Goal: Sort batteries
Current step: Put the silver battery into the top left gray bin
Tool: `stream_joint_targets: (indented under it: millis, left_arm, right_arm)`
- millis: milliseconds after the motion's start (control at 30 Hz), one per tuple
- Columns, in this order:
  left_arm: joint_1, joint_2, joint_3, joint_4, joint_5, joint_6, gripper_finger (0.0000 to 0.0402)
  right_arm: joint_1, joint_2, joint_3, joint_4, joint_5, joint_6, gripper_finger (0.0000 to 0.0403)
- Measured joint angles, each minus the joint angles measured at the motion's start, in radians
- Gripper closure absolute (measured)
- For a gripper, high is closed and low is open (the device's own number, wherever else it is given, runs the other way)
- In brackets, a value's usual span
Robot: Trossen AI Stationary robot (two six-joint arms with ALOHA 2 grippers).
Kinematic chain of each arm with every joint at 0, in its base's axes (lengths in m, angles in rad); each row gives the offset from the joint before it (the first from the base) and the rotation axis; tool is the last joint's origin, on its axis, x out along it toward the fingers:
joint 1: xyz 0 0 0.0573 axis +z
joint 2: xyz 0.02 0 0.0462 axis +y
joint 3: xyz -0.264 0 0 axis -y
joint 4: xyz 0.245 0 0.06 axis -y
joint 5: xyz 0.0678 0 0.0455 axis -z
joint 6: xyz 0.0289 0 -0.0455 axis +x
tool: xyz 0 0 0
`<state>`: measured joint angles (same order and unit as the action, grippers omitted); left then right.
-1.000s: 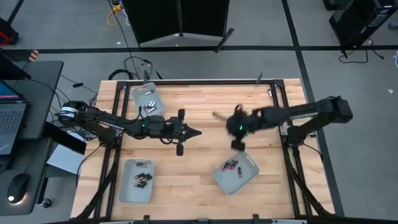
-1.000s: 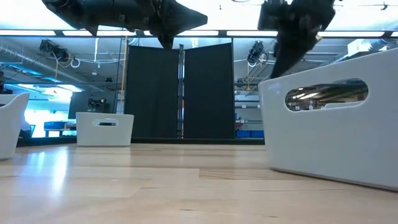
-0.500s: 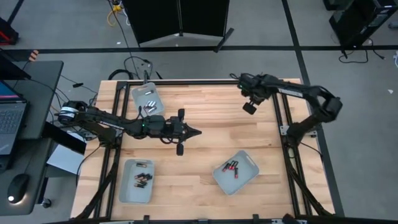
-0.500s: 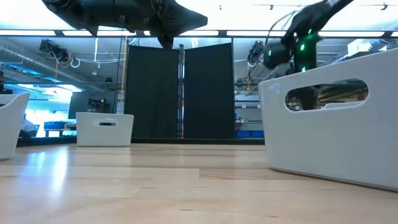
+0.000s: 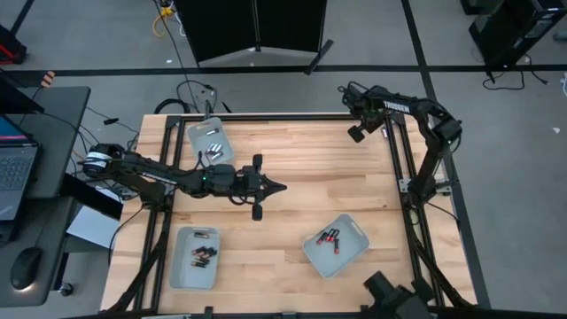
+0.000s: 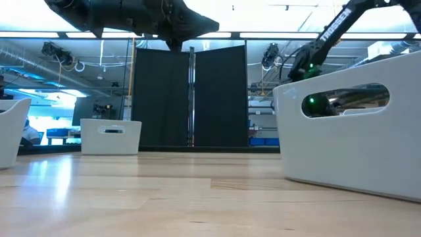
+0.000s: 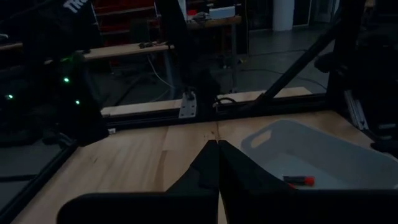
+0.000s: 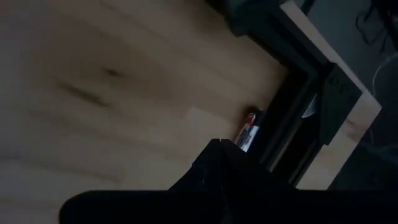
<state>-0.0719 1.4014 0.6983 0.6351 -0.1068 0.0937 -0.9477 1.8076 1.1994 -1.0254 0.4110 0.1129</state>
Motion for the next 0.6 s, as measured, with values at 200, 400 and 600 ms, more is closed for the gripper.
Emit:
stream_joint_targets:
  millis: [200, 400, 600]
  left_arm:
    - [0.0, 0.0, 0.0, -0.025, -0.026, 0.0, 0.0396]
    - [0.0, 0.0, 0.0, -0.027, -0.026, 0.0, 0.0396]
    - [0.0, 0.0, 0.0, -0.028, -0.026, 0.0, 0.0396]
  right_arm:
    - [-0.078, 0.05, 0.01, -0.002, 0.033, 0.043, 0.0394]
    - [-0.102, 0.057, 0.009, 0.012, 0.043, 0.083, 0.0394]
    - [-0.103, 0.057, 0.009, 0.008, 0.031, 0.149, 0.0394]
